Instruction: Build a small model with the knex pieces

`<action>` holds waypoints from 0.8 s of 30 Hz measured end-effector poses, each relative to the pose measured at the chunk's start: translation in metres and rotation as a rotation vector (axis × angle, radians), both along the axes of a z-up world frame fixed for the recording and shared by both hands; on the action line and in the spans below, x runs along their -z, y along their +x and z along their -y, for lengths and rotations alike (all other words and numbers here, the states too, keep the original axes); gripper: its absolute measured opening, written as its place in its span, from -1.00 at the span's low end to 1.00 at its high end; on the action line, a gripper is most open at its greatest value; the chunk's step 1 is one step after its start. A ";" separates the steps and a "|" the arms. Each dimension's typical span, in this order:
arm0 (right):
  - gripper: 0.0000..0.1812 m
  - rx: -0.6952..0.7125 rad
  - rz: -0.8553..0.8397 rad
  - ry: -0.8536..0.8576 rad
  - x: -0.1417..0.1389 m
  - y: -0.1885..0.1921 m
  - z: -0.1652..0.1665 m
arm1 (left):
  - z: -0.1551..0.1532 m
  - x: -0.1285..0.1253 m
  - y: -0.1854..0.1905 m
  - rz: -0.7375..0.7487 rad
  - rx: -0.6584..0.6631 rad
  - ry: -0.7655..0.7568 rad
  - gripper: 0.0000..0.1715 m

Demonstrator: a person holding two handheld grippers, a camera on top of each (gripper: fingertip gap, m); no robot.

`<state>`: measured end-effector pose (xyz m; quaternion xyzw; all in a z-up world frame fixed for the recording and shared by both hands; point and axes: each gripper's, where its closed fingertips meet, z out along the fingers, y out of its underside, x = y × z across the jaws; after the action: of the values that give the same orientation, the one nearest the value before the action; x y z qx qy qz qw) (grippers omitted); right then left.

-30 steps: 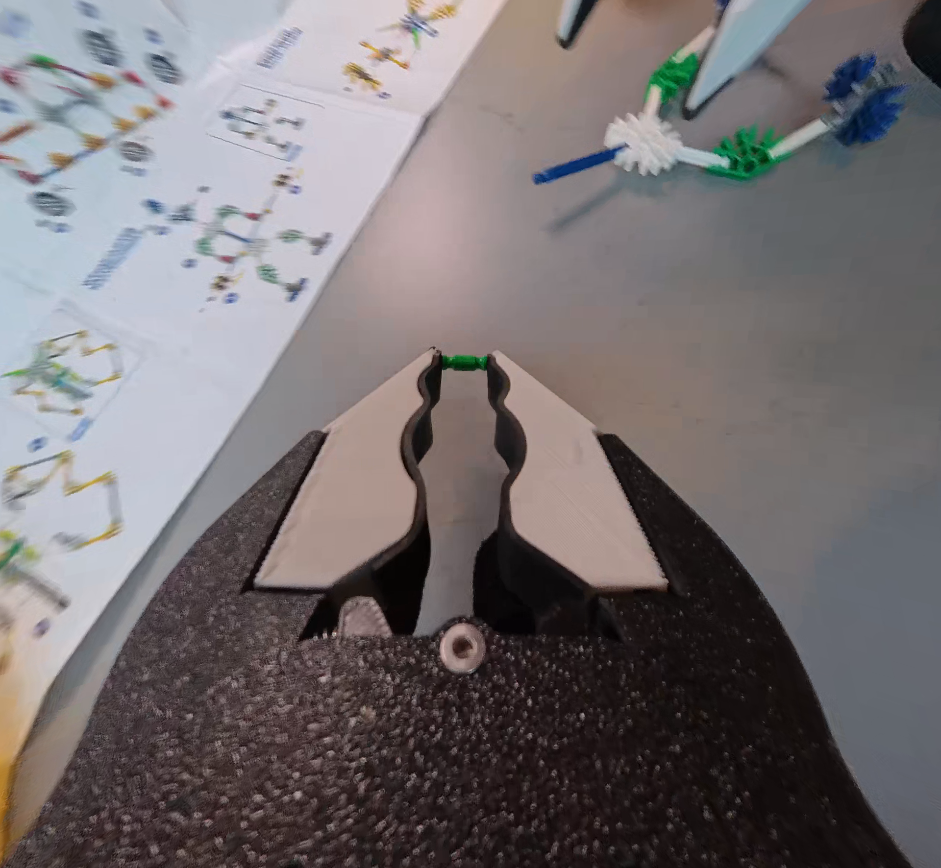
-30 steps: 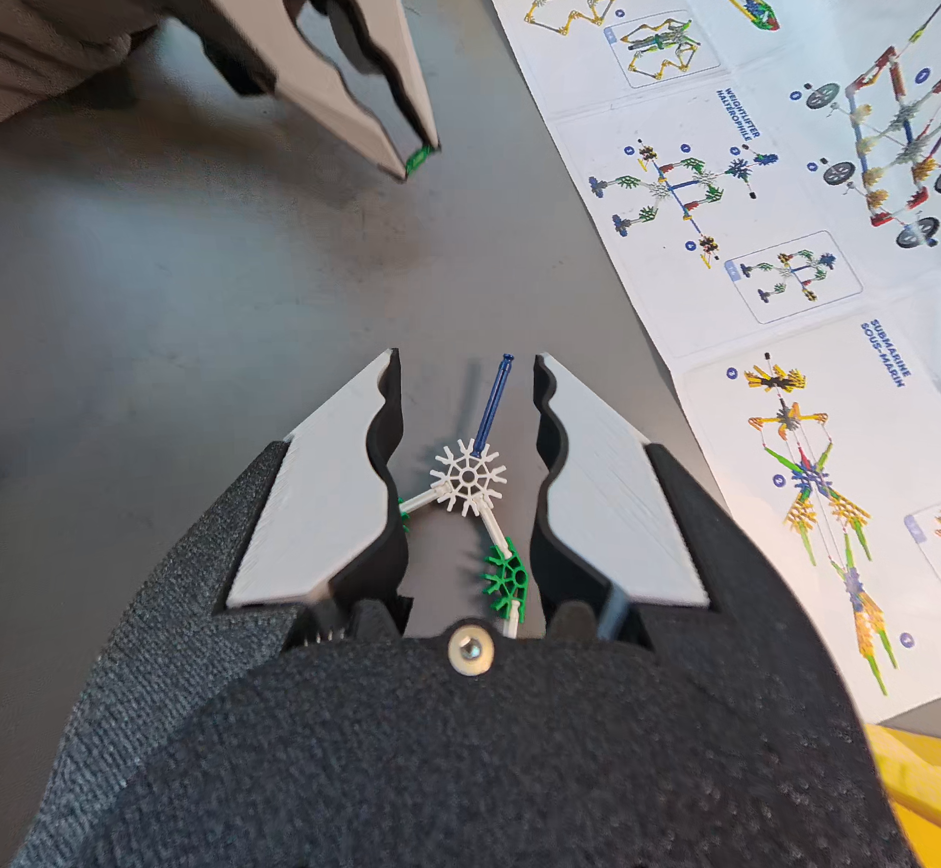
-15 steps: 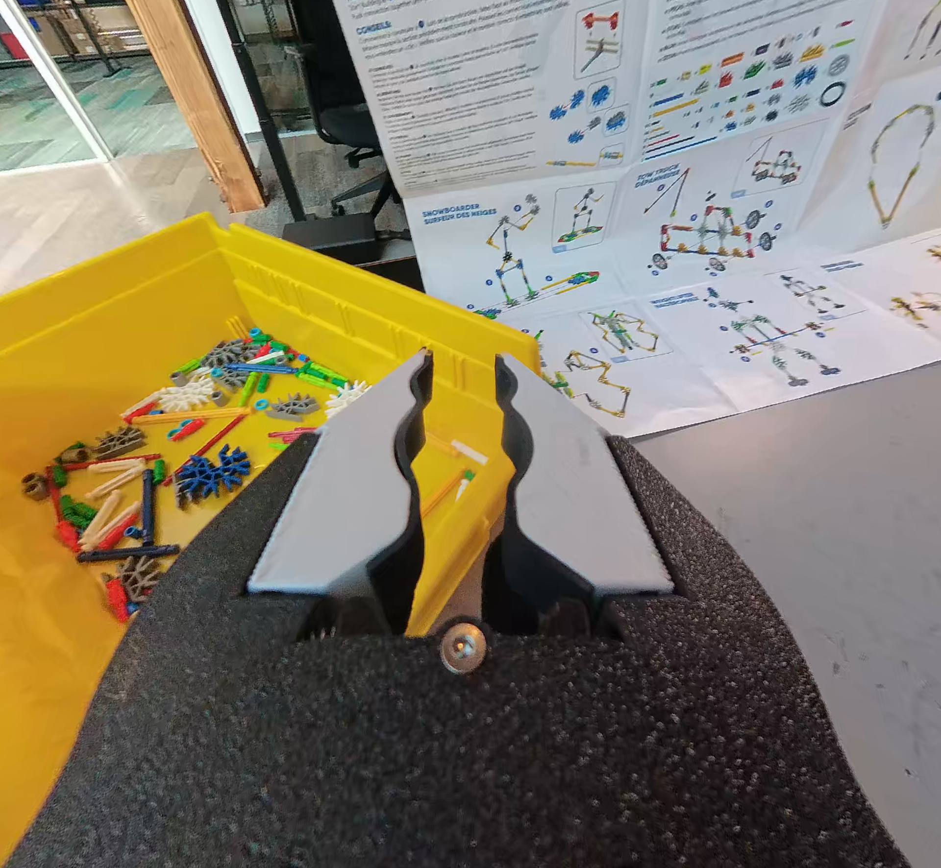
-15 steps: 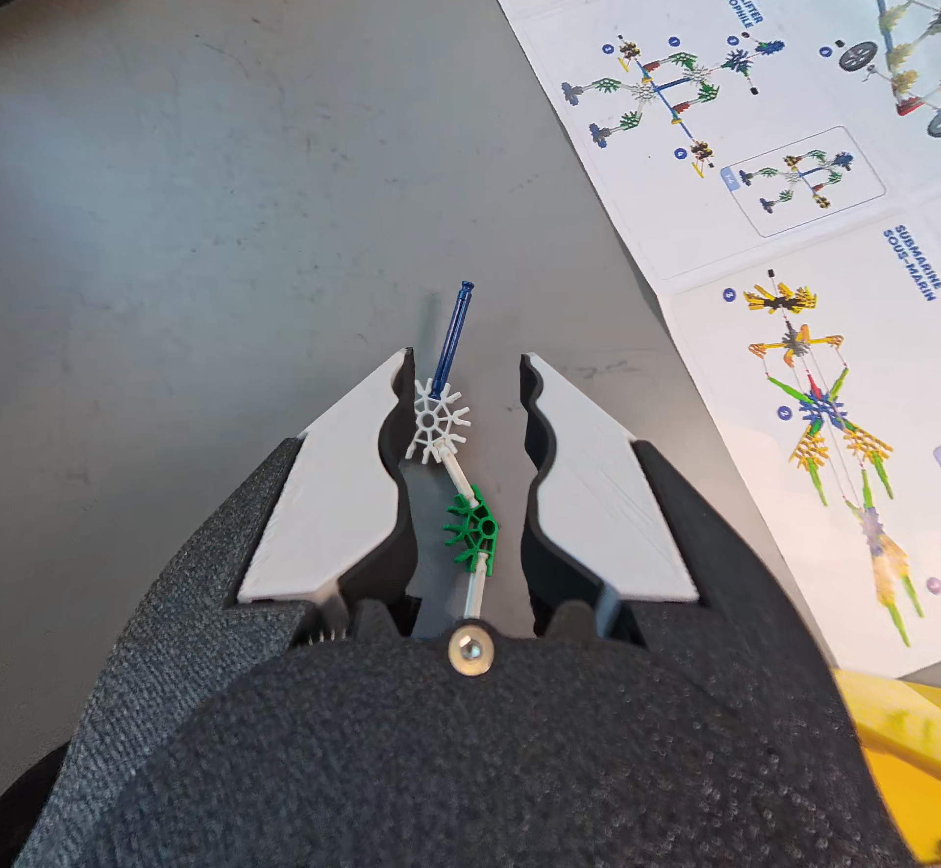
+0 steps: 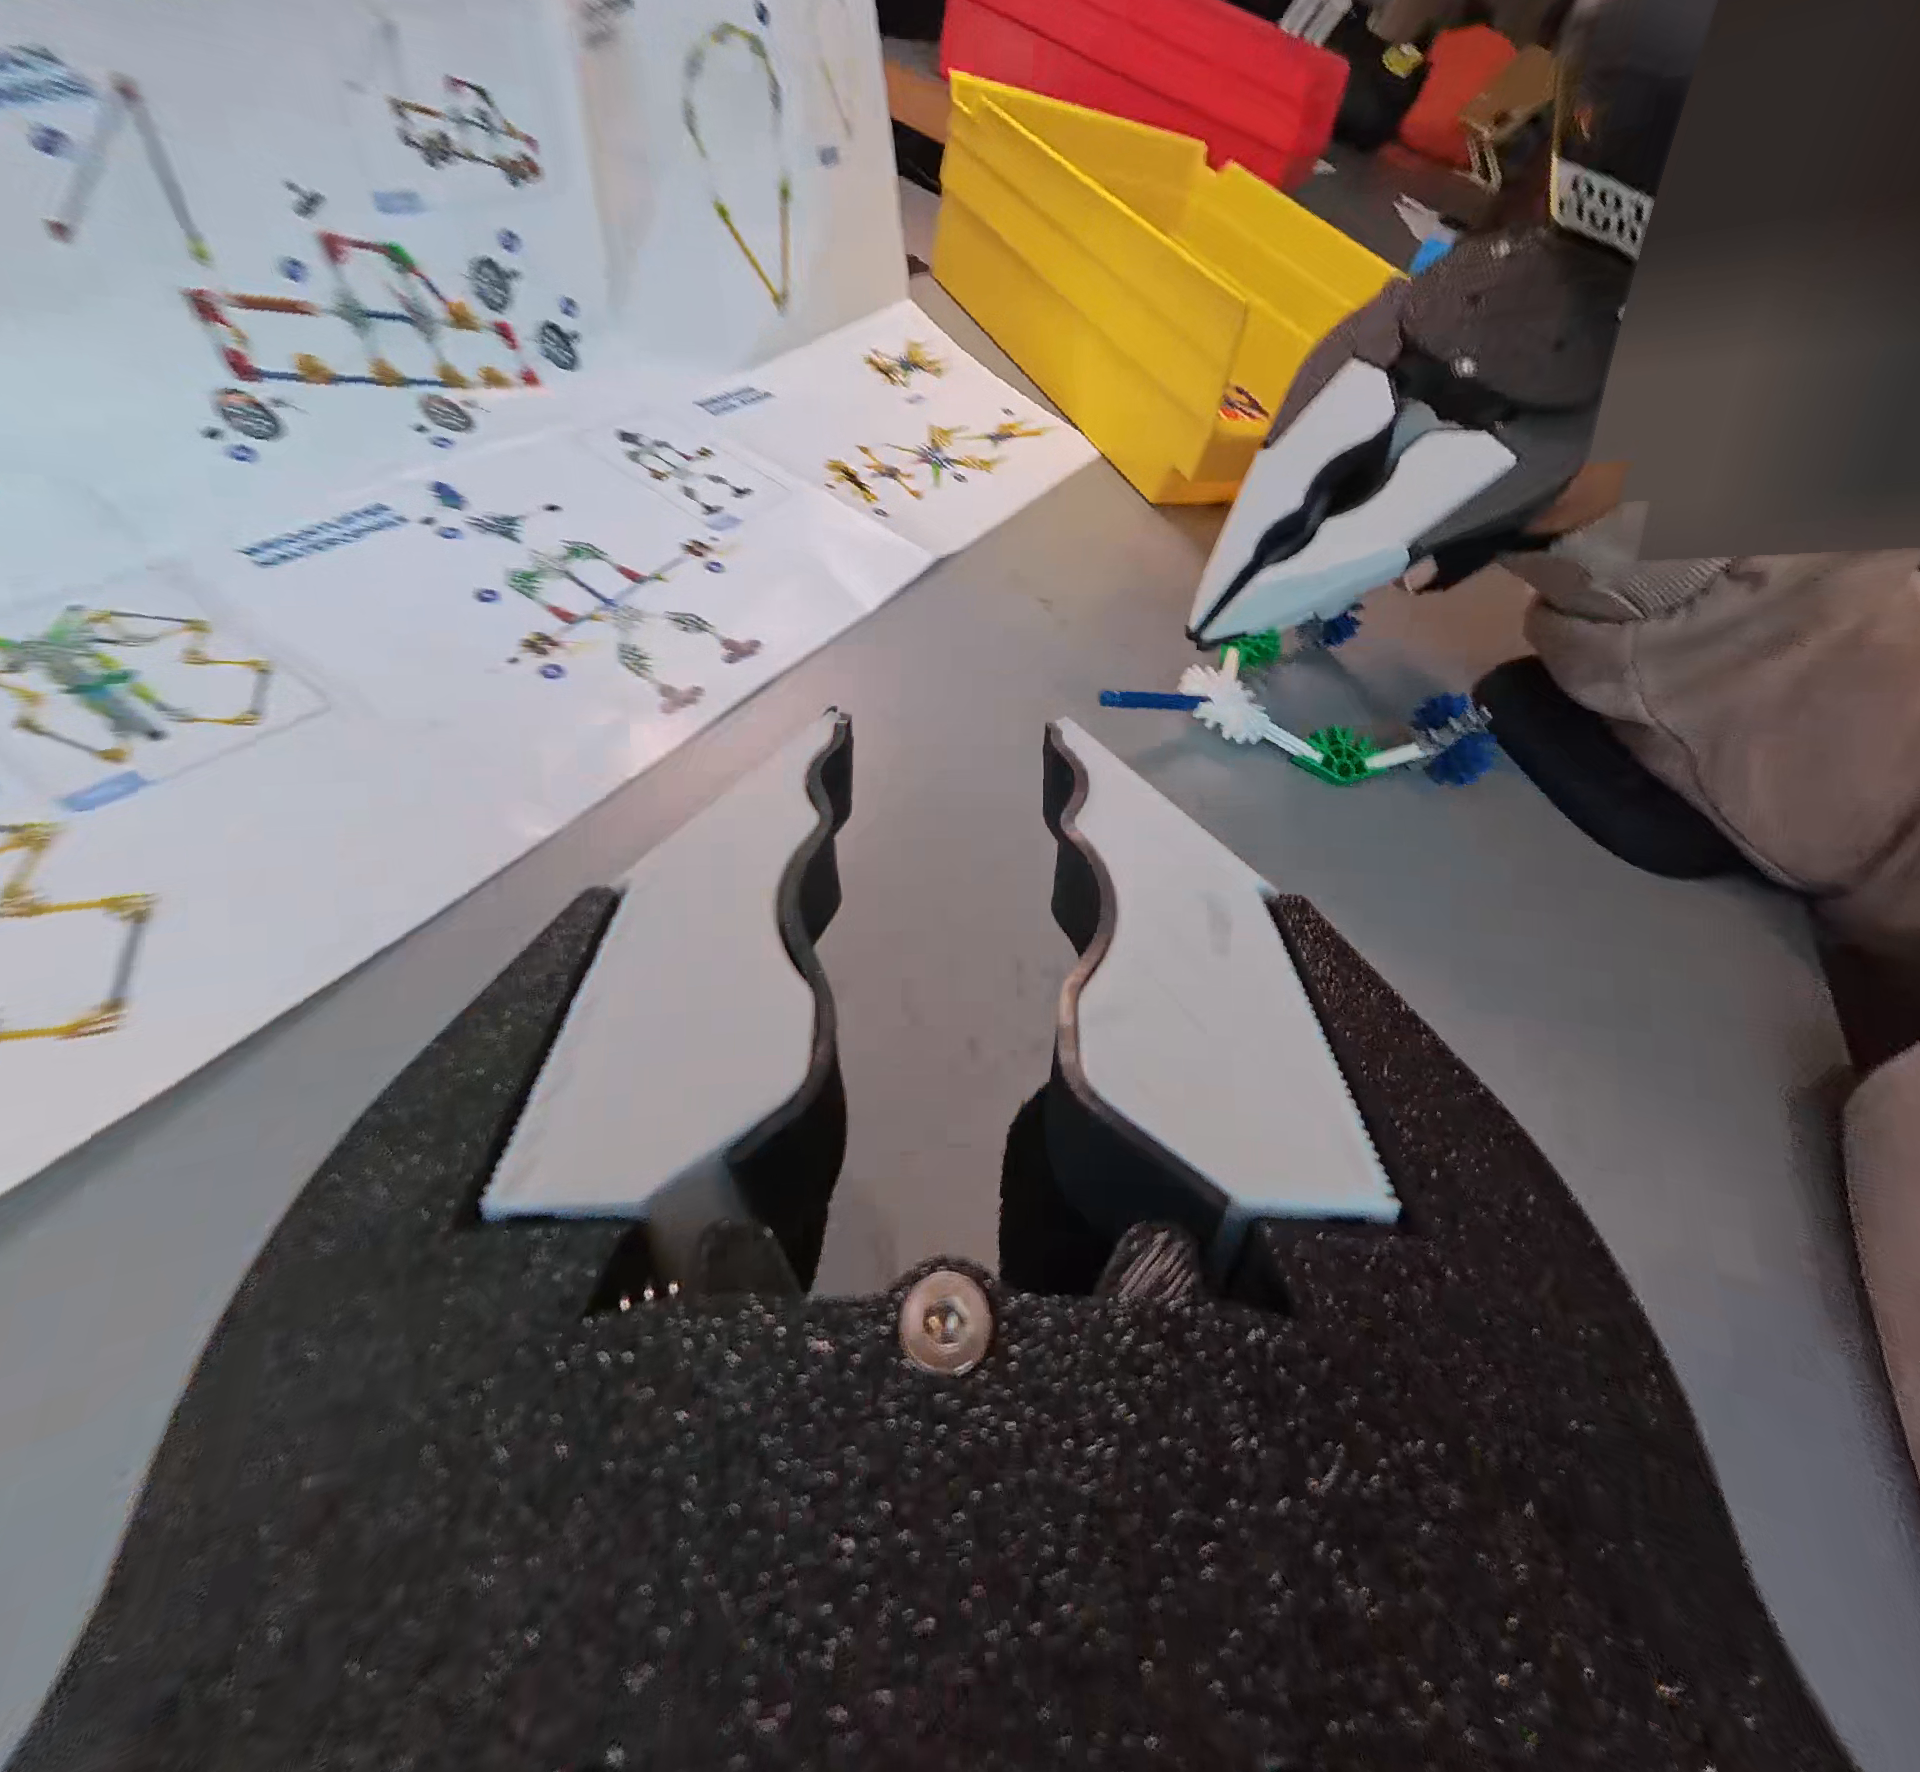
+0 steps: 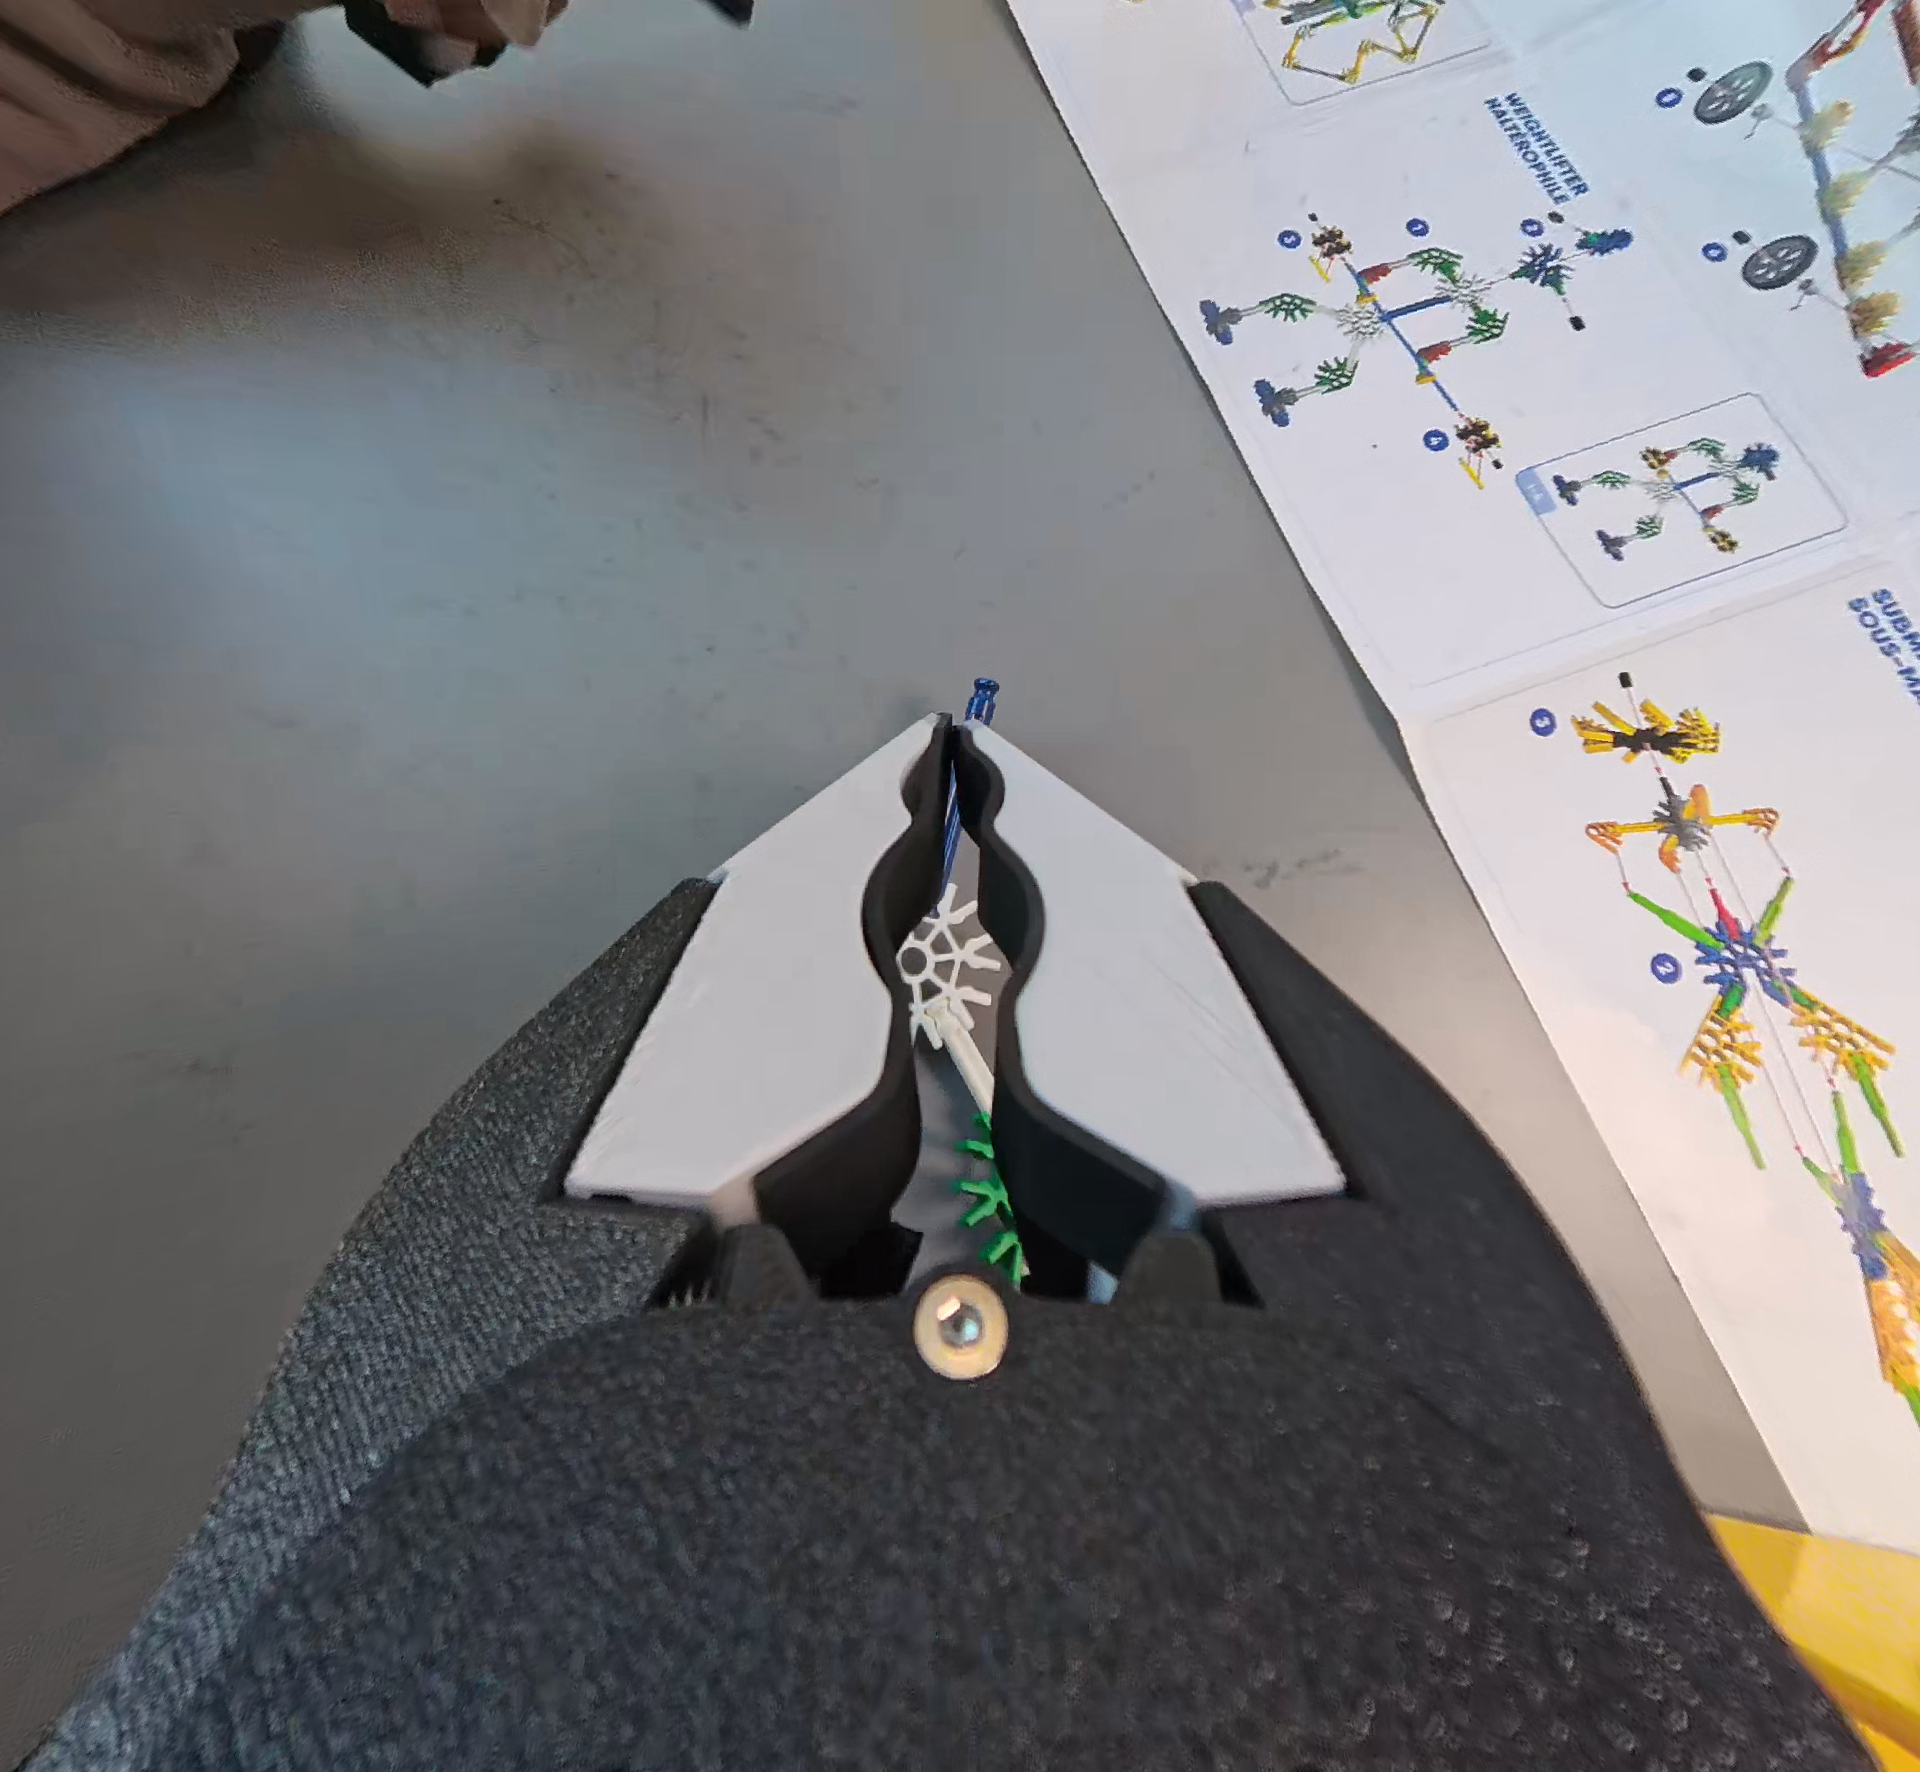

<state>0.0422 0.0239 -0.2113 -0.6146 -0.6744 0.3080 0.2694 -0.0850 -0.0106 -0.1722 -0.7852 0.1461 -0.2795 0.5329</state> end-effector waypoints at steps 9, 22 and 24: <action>-0.84 -0.095 0.246 0.132 0.043 0.013 0.010 | 0.013 0.039 0.071 -0.131 0.196 -0.107 -0.58; -0.83 -0.377 -0.083 0.436 -0.003 -0.034 0.076 | 0.044 0.028 0.099 0.016 0.410 -0.174 -0.94; -0.83 -0.361 -0.149 0.392 -0.014 -0.035 0.075 | 0.043 0.018 0.097 0.001 0.404 -0.116 -0.94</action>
<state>0.0076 -0.0512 -0.1970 -0.3962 -0.7981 0.2590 0.3729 0.0122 -0.0540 -0.1905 -0.7692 0.2841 -0.3891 0.4197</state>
